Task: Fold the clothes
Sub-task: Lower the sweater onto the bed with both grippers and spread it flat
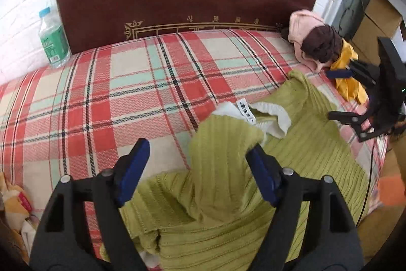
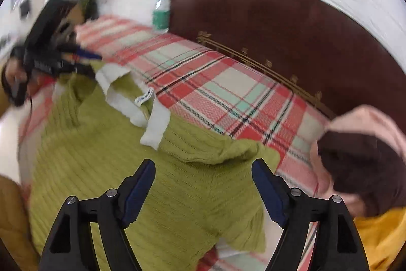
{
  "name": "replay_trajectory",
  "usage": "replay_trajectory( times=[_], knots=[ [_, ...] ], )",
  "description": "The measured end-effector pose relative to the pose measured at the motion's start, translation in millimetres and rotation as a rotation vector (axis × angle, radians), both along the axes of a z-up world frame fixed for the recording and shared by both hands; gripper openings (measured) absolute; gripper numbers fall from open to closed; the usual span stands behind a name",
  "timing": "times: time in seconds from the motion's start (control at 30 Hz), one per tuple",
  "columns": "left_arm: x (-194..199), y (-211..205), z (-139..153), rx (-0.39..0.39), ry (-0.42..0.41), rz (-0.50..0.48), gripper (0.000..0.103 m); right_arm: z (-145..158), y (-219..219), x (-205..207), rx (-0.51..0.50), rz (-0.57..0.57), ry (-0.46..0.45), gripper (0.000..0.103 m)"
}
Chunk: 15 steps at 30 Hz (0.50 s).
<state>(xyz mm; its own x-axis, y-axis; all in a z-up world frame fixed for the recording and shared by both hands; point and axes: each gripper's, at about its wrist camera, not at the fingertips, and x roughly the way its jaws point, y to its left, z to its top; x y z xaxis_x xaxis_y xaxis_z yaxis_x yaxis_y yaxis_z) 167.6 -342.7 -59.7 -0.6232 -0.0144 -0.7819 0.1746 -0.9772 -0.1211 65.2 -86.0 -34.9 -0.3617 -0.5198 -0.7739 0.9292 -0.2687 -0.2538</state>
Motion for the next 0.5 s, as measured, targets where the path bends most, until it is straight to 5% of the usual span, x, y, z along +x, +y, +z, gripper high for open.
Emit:
replay_trajectory(
  times=[0.13,0.23,0.3,0.37,0.5],
  knots=[
    [-7.3,3.4,-13.8,-0.025,-0.045,-0.038,0.075,-38.0,-40.1,8.3,0.154,0.161,0.127,0.079],
    [-20.6,1.3,-27.1,-0.009,-0.09,-0.065,0.044,-56.1,-54.5,2.2,0.204,0.204,0.114,0.073],
    [-30.9,-5.9,-31.2,0.012,-0.104,-0.05,0.036,-58.8,-62.1,-5.7,0.212,0.22,0.033,0.03],
    [-42.6,-15.6,-25.8,0.019,-0.092,-0.028,0.022,-53.9,-66.9,-18.7,0.181,0.187,-0.031,0.01],
    [-68.6,-34.0,-6.1,0.013,-0.048,0.009,0.015,-22.1,-64.9,-63.6,-0.013,0.041,-0.169,0.009]
  ],
)
